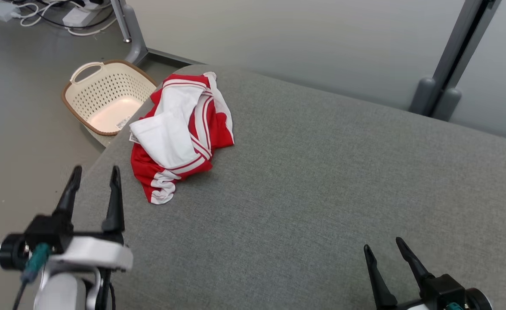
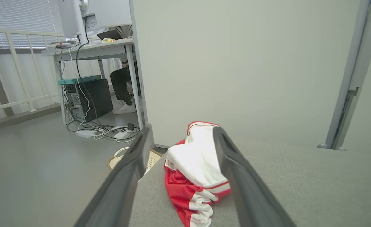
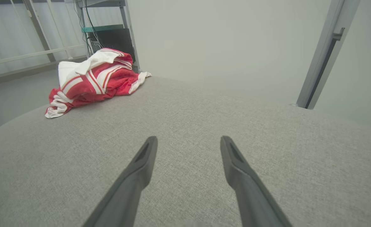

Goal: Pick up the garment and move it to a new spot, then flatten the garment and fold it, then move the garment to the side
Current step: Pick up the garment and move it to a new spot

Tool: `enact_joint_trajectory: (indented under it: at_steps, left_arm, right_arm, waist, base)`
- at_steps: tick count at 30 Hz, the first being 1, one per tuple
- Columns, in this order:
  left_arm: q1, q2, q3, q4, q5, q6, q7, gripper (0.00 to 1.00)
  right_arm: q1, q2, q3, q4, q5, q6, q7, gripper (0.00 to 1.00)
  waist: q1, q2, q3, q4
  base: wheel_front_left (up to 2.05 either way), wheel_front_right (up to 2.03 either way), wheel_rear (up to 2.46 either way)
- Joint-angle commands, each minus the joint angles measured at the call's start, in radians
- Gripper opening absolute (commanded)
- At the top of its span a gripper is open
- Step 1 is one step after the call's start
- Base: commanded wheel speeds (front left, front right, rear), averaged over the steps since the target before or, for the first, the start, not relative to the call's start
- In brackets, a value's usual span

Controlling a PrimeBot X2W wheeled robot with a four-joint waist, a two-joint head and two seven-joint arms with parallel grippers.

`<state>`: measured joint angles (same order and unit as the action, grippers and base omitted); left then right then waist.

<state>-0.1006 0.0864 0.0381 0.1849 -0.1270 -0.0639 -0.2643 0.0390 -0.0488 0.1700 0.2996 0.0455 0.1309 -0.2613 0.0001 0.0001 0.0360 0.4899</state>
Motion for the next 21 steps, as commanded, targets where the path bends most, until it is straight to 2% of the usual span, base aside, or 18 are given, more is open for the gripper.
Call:
enact_joint_trajectory:
  at_steps: [1,3,6,11,15,21]
  left_arm:
    - [-0.078,0.016,-0.005,0.069,-0.011,-0.021,0.000,1.00]
    - [-0.195,0.059,-0.029,0.158,-0.002,-0.042,0.000,1.00]
    - [-0.373,0.110,-0.056,0.298,-0.022,-0.058,0.059,1.00]
    - [-0.616,0.151,-0.119,0.499,-0.122,-0.065,0.195,1.00]
    - [-0.740,0.208,-0.204,0.614,-0.266,-0.066,0.305,1.00]
    - [-0.793,0.245,-0.275,0.749,-0.356,-0.066,0.385,1.00]
  right_arm:
    - [0.001,-0.003,-0.010,-0.006,-0.018,0.000,-0.006,1.00]
    - [-0.009,-0.003,-0.015,-0.013,-0.038,0.000,-0.006,1.00]
    - [-0.041,-0.023,-0.034,-0.024,-0.063,0.000,-0.006,1.00]
    - [-0.086,-0.071,-0.056,-0.047,-0.079,0.000,-0.006,1.00]
    - [-0.123,-0.103,-0.061,-0.069,-0.071,0.000,-0.006,1.00]
    - [-0.154,-0.116,-0.058,-0.089,-0.060,-0.001,-0.004,1.00]
  waist:
    - [-0.0001,-0.0001,0.041,-0.005]
    - [-0.0001,-0.0001,0.083,-0.026]
    - [-0.0001,-0.0001,0.162,-0.061]
    - [-0.0001,-0.0001,0.269,-0.104]
    - [-0.0001,-0.0001,0.342,-0.143]
    - [-0.0001,-0.0001,0.397,-0.184]
  base:
    - [0.00,0.00,0.00]
    - [0.00,0.00,0.00]
    - [0.00,0.00,0.00]
    - [0.00,0.00,0.00]
    - [0.00,0.00,0.00]
    - [0.00,0.00,0.00]
